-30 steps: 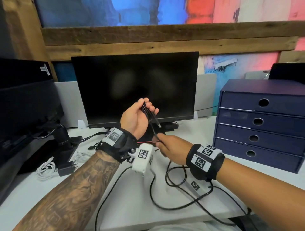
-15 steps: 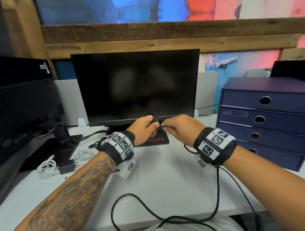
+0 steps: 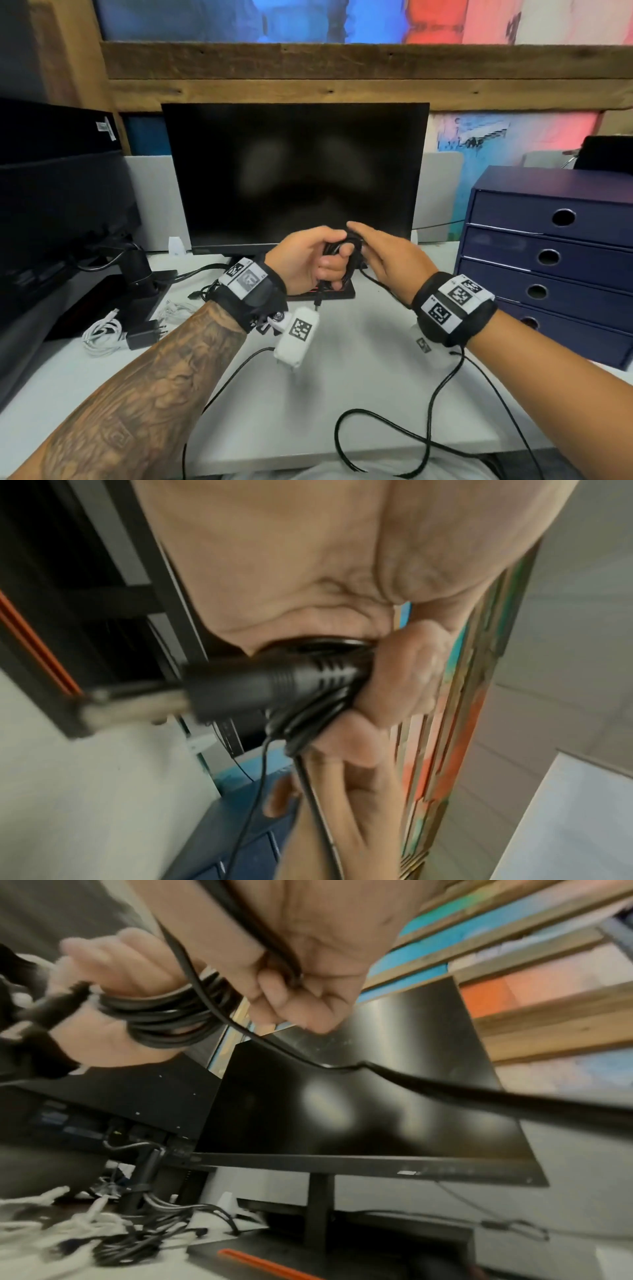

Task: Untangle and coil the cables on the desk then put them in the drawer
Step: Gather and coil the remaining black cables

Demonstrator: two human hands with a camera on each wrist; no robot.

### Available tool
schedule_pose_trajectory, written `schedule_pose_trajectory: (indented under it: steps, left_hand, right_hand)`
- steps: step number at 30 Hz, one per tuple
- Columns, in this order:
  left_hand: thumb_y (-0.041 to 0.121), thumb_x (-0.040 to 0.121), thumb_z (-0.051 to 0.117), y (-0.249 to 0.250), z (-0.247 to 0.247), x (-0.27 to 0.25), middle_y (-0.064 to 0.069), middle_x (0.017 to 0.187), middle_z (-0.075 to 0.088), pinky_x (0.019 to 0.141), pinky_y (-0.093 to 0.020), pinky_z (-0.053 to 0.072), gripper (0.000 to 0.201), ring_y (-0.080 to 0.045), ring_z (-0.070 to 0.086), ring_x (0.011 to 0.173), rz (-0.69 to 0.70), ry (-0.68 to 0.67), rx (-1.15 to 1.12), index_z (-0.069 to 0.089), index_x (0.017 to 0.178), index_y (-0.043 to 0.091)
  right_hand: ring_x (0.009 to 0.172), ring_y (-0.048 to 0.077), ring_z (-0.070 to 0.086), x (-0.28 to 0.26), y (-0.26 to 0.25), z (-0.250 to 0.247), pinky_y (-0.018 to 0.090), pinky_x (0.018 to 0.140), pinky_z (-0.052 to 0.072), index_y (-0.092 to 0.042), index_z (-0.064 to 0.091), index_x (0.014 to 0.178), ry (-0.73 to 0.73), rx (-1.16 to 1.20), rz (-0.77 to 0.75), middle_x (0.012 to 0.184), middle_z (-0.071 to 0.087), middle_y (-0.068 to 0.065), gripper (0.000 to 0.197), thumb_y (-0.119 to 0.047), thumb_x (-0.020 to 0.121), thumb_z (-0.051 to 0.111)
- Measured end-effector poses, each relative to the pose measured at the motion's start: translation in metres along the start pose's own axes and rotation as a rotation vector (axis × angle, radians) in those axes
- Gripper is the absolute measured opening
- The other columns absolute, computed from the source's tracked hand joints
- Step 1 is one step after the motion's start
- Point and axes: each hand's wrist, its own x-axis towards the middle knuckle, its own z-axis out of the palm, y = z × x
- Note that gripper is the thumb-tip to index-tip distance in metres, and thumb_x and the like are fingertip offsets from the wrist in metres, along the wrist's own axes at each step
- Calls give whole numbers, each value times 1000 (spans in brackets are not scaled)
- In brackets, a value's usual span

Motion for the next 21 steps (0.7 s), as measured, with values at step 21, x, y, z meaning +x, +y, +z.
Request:
schedule_pose_trajectory:
  steps: [21]
  left_hand:
    - [11,100,35,17,-25,16,-3,64,48,77,-36,45,24,-18,48,57,579,595,-613,52,83,6]
  right_hand:
    - [51,2,47,-19,-26,26,21,52,40,-16,71,114,-327,614,485,74,56,-4,25,-28,104,51]
